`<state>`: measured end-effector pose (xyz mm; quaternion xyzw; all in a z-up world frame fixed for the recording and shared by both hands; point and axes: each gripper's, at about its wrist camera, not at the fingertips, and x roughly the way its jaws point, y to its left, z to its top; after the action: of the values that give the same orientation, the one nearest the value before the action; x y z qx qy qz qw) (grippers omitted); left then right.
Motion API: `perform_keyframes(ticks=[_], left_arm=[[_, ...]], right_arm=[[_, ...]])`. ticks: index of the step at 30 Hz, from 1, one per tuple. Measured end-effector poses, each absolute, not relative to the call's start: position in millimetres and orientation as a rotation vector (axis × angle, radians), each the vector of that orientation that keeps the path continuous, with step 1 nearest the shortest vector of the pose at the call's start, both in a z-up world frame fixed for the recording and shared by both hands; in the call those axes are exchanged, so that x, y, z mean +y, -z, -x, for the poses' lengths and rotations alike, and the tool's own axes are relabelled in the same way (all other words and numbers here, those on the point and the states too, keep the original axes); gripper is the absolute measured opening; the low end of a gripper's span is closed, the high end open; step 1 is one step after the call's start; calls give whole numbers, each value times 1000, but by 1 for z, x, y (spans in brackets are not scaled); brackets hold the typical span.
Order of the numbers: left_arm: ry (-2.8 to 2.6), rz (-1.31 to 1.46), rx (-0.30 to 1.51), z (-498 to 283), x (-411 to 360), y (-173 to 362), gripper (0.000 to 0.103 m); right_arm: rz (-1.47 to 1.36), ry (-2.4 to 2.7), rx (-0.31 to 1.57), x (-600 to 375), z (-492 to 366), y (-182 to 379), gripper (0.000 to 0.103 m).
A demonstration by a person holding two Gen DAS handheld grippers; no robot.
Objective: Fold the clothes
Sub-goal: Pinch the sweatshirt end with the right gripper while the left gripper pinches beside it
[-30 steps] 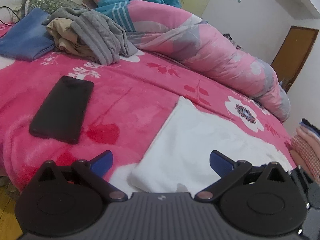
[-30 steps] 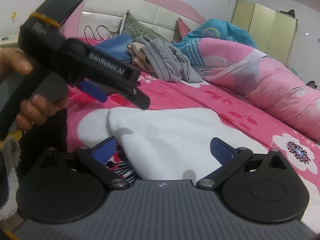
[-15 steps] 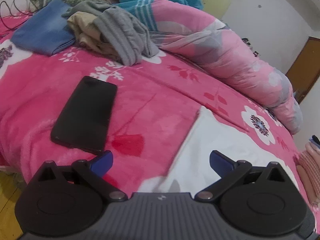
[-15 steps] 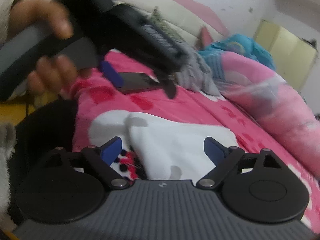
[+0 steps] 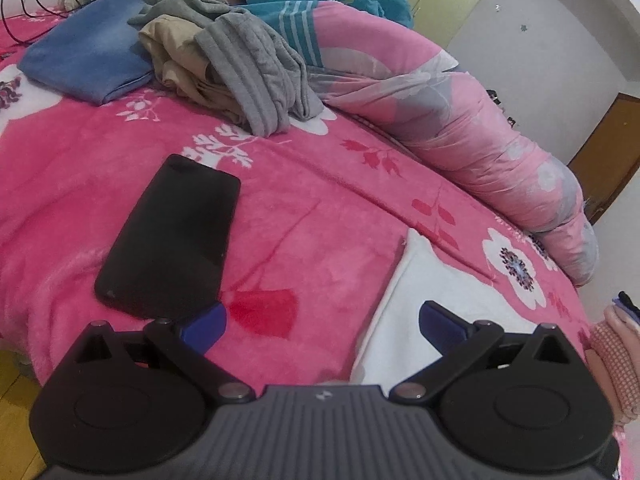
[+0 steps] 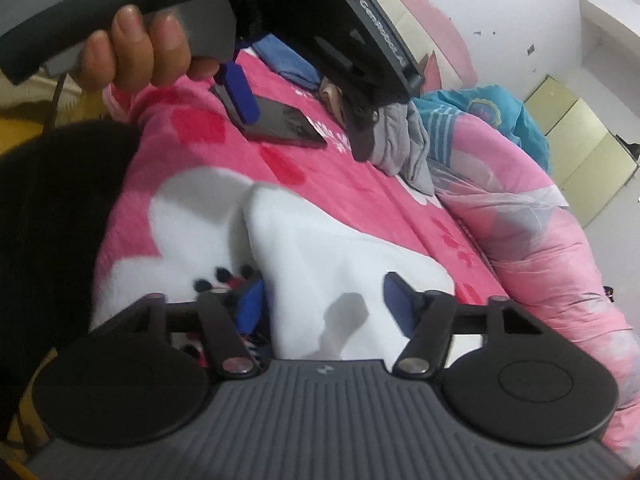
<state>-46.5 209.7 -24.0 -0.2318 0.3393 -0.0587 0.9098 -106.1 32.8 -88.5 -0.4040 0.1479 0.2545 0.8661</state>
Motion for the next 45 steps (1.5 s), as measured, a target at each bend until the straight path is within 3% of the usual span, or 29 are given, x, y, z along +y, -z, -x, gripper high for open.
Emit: perform_keyframes(ticks=[2, 3, 6, 12, 19, 25, 33, 35, 41, 43, 45], left_arm=[[129, 474, 692, 43, 209, 22, 103], [134, 472, 687, 41, 208, 22, 103], [146, 466, 675, 36, 206, 19, 103], [198, 534, 687, 16, 205, 19, 103], [302, 742, 726, -23, 206, 25, 103], [465, 883, 834, -60, 191, 41, 103], [542, 958, 1004, -100, 174, 69, 99], [542, 898, 1042, -112, 166, 71, 92], [541, 692, 1147, -139, 130, 78, 46], [532, 673, 1167, -144, 122, 82, 12], [517, 667, 1169, -144, 116, 80, 11]], right_arm=[[852, -520, 322, 36, 99, 90, 45], [847, -516, 335, 37, 95, 91, 33], [750, -489, 356, 26, 84, 84, 18], [58, -535, 509, -53, 42, 41, 14], [-525, -516, 501, -133, 33, 54, 14], [-583, -511, 480, -141, 37, 59, 14], [-415, -562, 469, -116, 36, 51, 14], [-362, -562, 466, -107, 39, 48, 14], [-303, -554, 457, -94, 44, 45, 14], [-304, -551, 456, -93, 44, 46, 14], [-308, -550, 453, -95, 46, 46, 14]])
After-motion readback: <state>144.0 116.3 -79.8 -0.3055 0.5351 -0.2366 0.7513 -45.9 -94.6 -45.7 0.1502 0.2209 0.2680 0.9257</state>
